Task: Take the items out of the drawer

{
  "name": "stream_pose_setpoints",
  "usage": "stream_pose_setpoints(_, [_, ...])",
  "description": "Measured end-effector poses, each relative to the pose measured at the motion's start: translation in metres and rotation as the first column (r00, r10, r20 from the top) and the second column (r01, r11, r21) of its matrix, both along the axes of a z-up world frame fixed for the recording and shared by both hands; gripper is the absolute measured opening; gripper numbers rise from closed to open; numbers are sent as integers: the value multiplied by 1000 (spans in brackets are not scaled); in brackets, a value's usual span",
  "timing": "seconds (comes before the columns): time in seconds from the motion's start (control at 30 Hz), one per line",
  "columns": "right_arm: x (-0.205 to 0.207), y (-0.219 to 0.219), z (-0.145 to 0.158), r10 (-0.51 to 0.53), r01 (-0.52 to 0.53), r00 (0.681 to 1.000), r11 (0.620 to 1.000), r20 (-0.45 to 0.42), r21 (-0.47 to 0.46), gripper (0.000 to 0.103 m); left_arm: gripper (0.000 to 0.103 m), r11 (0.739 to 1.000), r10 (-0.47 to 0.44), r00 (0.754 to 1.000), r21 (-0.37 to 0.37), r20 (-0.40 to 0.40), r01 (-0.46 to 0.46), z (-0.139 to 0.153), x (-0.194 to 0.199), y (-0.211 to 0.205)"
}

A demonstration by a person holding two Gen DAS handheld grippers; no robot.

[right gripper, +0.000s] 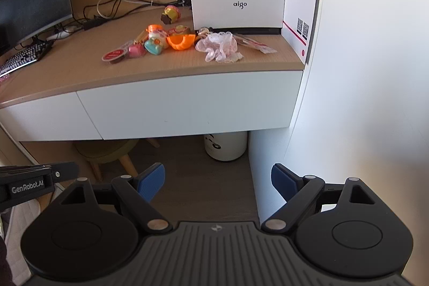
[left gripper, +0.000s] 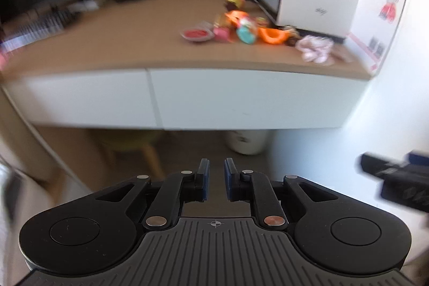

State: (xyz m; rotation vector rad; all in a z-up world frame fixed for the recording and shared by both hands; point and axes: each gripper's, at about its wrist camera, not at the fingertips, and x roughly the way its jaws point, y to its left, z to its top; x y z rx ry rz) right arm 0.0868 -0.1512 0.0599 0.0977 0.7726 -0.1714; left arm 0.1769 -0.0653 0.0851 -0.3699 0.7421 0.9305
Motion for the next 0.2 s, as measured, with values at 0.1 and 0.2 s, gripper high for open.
stream_pose_setpoints(0.1, [1,-3,6,-14,13,1000,1000,19,7,88,15,998,-66,998,-9,21,66,3,4,2])
stream_pose_setpoints(0.2, [3,-9,6,-40,40,999,999,24,12,88,15,992,-121,989,-11,84,122,9,2,5])
